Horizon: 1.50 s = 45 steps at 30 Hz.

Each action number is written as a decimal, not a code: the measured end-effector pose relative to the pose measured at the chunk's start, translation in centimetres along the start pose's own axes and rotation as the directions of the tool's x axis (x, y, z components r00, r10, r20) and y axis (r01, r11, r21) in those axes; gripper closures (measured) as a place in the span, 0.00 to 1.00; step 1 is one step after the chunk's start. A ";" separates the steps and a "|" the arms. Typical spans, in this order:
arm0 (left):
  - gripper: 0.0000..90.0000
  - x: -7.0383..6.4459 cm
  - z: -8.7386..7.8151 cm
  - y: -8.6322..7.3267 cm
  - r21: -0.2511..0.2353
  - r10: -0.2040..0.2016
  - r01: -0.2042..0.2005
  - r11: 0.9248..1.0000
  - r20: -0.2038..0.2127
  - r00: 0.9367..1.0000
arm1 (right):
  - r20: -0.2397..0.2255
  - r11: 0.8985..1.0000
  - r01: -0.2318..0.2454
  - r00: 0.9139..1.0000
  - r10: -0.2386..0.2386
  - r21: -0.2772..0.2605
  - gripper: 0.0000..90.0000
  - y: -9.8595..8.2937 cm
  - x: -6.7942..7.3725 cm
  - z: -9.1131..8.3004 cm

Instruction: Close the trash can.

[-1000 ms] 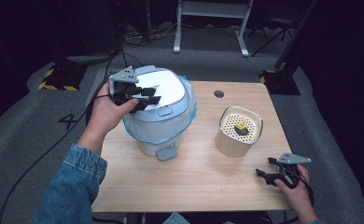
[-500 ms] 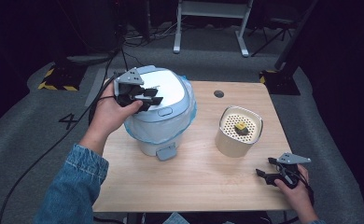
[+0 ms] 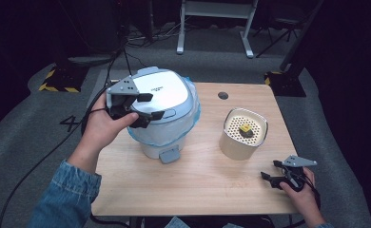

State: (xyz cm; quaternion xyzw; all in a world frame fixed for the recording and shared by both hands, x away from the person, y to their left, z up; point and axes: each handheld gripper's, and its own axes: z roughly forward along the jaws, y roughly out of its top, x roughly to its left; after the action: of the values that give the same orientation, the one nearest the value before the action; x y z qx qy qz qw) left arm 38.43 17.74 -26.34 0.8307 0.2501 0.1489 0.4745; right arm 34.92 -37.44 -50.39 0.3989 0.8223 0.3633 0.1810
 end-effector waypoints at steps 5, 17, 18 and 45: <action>0.32 -1.7 -1.7 -1.4 -0.011 -0.002 0.002 1.000 -0.012 1.000 | 0.000 1.000 0.000 1.000 0.000 0.000 0.22 0.0 0.0 0.0; 0.30 -4.3 -3.5 -5.6 -0.021 -0.019 0.018 1.000 -0.022 1.000 | 0.000 1.000 0.001 1.000 -0.001 0.000 0.22 0.0 0.0 0.0; 0.30 -4.4 -3.5 -6.0 -0.019 -0.018 0.018 1.000 -0.022 1.000 | 0.000 1.000 0.000 1.000 0.000 0.000 0.22 0.0 0.0 0.0; 0.27 -4.0 2.2 -20.7 0.106 -0.225 0.241 0.965 -0.141 0.964 | 0.000 1.000 0.001 1.000 -0.001 0.000 0.22 0.0 0.0 0.0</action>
State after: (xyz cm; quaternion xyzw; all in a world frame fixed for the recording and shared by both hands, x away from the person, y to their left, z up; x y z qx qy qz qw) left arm 30.50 22.76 -45.39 0.8118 0.3846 0.1292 0.4201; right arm 34.92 -37.43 -50.39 0.3987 0.8224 0.3632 0.1812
